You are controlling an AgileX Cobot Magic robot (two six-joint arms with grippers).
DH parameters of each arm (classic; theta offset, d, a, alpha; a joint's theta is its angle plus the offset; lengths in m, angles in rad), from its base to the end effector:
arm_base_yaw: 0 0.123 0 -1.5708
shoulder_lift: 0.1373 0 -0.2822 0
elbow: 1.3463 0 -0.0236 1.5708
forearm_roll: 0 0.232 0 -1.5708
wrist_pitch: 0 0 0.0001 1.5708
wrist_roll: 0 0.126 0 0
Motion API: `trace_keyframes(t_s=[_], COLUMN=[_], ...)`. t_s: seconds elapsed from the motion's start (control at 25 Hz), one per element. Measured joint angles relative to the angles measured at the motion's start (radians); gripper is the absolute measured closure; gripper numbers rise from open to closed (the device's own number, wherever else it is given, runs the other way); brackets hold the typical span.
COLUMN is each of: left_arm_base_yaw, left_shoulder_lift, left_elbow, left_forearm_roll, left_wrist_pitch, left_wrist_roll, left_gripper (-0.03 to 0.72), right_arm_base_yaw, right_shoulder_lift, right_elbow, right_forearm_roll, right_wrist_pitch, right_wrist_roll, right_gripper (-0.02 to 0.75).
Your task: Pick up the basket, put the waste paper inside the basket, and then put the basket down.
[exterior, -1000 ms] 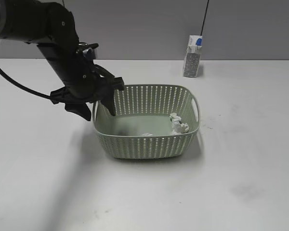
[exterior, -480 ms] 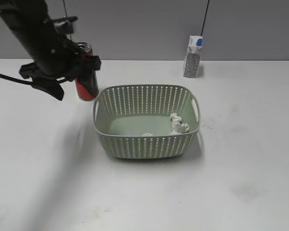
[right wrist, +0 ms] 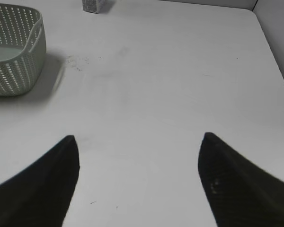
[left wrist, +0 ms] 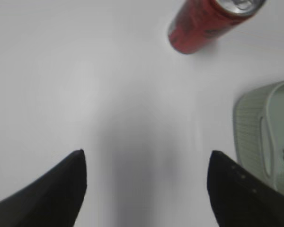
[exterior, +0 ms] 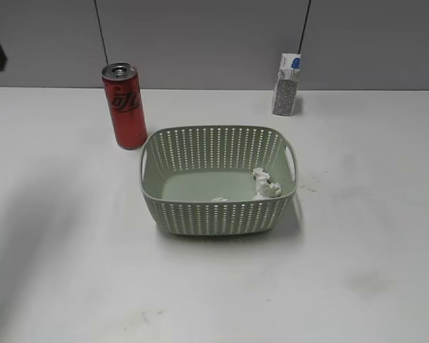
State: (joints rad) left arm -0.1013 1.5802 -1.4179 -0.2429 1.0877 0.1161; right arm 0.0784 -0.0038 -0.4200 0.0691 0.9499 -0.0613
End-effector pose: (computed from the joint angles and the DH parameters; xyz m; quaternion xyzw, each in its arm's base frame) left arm 0.3201 -0.0595 0.2959 0.0723 0.9699 -0.1150 0.2019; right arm 0.0244 0.0090 0.2412 -0.0570 0.8417 0.0391 0.5356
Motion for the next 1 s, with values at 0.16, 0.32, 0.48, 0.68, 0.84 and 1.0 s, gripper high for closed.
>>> trace_keyframes(t_s=[0.16, 0.32, 0.48, 0.68, 0.84, 1.0], left_arm_base_yaw=[0.085, 0.091, 0.092, 0.092, 0.092, 0.092], left_shoulder_lift=[-0.113, -0.260, -0.433, -0.686, -0.884, -1.060], left_elbow=[0.018, 0.115, 0.267, 0.485, 0.653, 0.780], left_forearm_roll=[0.007, 0.025, 0.105, 0.091, 0.033, 0.026], left_wrist_pitch=[0.011, -0.008, -0.045, -0.092, -0.140, -0.153], left_wrist_roll=[0.053, 0.100, 0.112, 0.114, 0.115, 0.115], left_gripper=[0.095, 0.096, 0.097, 0.097, 0.097, 0.097], right_arm_base_yaw=[0.000, 0.000, 0.000, 0.000, 0.000, 0.000], right_shoulder_lift=[0.000, 0.000, 0.000, 0.000, 0.000, 0.000], right_elbow=[0.000, 0.000, 0.000, 0.000, 0.000, 0.000], right_forearm_roll=[0.000, 0.000, 0.000, 0.000, 0.000, 0.000], right_wrist_pitch=[0.000, -0.001, -0.002, -0.002, -0.002, -0.003], right_wrist_roll=[0.000, 0.000, 0.000, 0.000, 0.000, 0.000], right_gripper=[0.146, 0.146, 0.146, 0.146, 0.146, 0.146])
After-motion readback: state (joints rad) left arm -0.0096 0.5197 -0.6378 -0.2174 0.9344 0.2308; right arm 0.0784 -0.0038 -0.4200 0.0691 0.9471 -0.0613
